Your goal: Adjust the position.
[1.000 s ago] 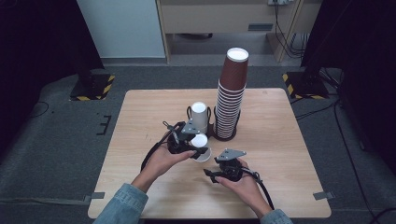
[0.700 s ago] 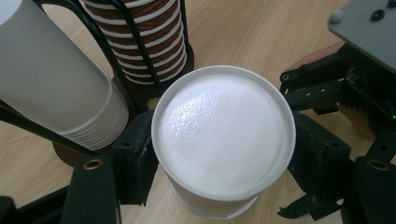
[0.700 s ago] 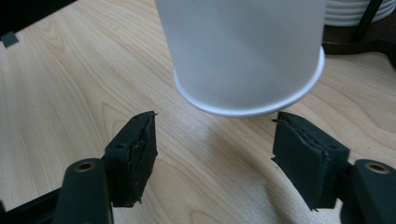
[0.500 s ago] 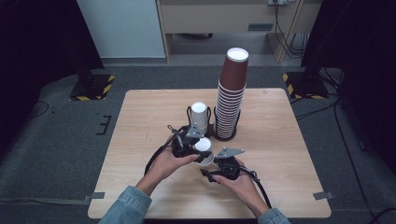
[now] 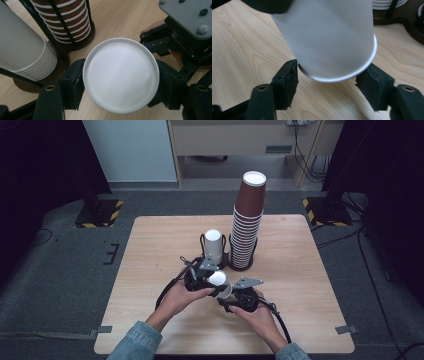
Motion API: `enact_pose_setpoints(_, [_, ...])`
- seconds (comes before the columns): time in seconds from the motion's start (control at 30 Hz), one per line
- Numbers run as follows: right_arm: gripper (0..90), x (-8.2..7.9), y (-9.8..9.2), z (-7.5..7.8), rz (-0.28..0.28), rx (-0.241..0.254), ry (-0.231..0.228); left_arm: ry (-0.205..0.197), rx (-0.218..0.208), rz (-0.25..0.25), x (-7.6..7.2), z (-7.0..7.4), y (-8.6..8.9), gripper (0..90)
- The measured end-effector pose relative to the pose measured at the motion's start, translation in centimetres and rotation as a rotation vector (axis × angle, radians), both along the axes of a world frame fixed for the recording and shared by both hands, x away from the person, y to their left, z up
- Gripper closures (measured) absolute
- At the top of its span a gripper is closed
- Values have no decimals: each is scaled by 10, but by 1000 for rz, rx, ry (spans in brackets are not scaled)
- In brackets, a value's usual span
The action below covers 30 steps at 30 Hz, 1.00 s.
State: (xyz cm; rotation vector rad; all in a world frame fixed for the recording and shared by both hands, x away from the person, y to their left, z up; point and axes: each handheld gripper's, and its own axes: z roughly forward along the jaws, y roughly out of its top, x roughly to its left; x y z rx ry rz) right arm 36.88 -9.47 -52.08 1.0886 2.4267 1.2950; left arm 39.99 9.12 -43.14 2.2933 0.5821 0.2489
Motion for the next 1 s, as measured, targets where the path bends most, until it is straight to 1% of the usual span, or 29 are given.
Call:
enact_pose_setpoints(0.03, [358,0,0,0,0,0,0,0,0,0,0,0,0,310])
enact_pose_setpoints(0.07, [381,-1,0,1,4,-20,-18,0,-1,2,-1,0,1,311])
enact_pose_setpoints(0.17, [401,-1,-1,3,-1,-20,-27,7,-3,4,-1,1,2,311])
enact_pose_setpoints(0.2, [406,-1,-2,4,-8,-10,-32,10,-7,2,-1,0,3,311])
enact_pose_setpoints(0.23, [406,-1,-2,4,-8,-10,-32,10,-7,2,-1,0,3,311])
enact_pose_setpoints(0.27, [397,0,-2,4,-12,1,-22,9,-3,1,-2,0,3,311])
enact_pose_setpoints(0.4, [374,0,0,2,-12,4,-17,11,-5,1,-1,0,2,312])
enact_pose_setpoints(0.53, [353,0,-1,1,-14,1,-18,9,6,-10,-1,2,1,313])
enact_pose_setpoints(0.63, [353,1,-2,1,-20,0,-20,10,4,-14,-2,3,0,313])
enact_pose_setpoints(0.67, [362,2,-2,2,-23,5,-20,7,1,-15,-3,4,-1,313])
enact_pose_setpoints(0.83, [392,2,-5,4,-29,-1,-34,1,-2,-19,-6,9,0,313])
enact_pose_setpoints(0.87, [401,2,-6,5,-31,-2,-43,-2,2,-23,-7,10,1,313])
enact_pose_setpoints(1.0, [458,3,-12,10,-49,8,-62,-3,6,-23,-7,12,4,314])
